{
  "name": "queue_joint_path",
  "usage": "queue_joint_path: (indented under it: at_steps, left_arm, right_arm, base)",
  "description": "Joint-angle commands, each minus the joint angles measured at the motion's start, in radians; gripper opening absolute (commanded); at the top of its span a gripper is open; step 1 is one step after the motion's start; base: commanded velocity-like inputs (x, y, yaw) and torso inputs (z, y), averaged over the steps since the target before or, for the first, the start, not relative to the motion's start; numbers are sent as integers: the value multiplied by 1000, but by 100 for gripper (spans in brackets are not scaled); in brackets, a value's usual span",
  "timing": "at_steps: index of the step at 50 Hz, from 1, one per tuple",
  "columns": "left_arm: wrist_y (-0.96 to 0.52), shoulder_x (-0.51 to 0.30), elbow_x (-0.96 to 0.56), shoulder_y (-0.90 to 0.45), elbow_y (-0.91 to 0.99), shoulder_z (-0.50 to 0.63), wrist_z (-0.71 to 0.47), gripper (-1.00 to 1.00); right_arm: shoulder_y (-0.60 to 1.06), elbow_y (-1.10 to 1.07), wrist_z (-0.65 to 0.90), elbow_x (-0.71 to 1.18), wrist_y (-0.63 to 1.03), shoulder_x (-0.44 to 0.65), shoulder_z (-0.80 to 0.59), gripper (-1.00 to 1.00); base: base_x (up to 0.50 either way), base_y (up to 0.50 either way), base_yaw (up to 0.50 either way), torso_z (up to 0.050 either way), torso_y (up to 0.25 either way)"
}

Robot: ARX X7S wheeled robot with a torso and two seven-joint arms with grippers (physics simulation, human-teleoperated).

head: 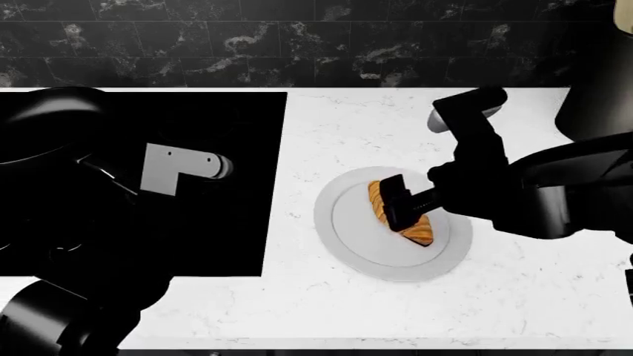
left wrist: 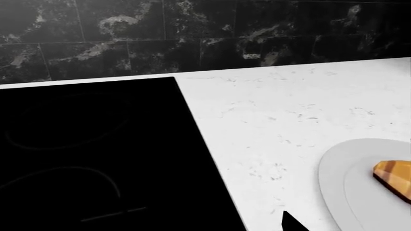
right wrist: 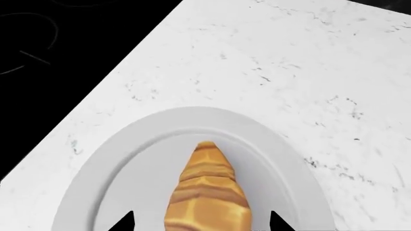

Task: Pick the croissant and place it on the pan. Then turn on the stove to warm the croissant.

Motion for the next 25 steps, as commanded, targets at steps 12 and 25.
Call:
queue_joint_path:
  at_steps: [12,25]
  left_arm:
    - [7,-2,-7,-4,-10,4,0,100]
    - [19,-2,-3,-9,-35,11,4,100]
  right_arm:
    - [-9,43,-59,-47,-19,-5,-49,100]
    - [2,81,-109,-91,-37,-14,-85,100]
  base:
    - [0,0,0,0,0]
    - [0,0,0,0,0]
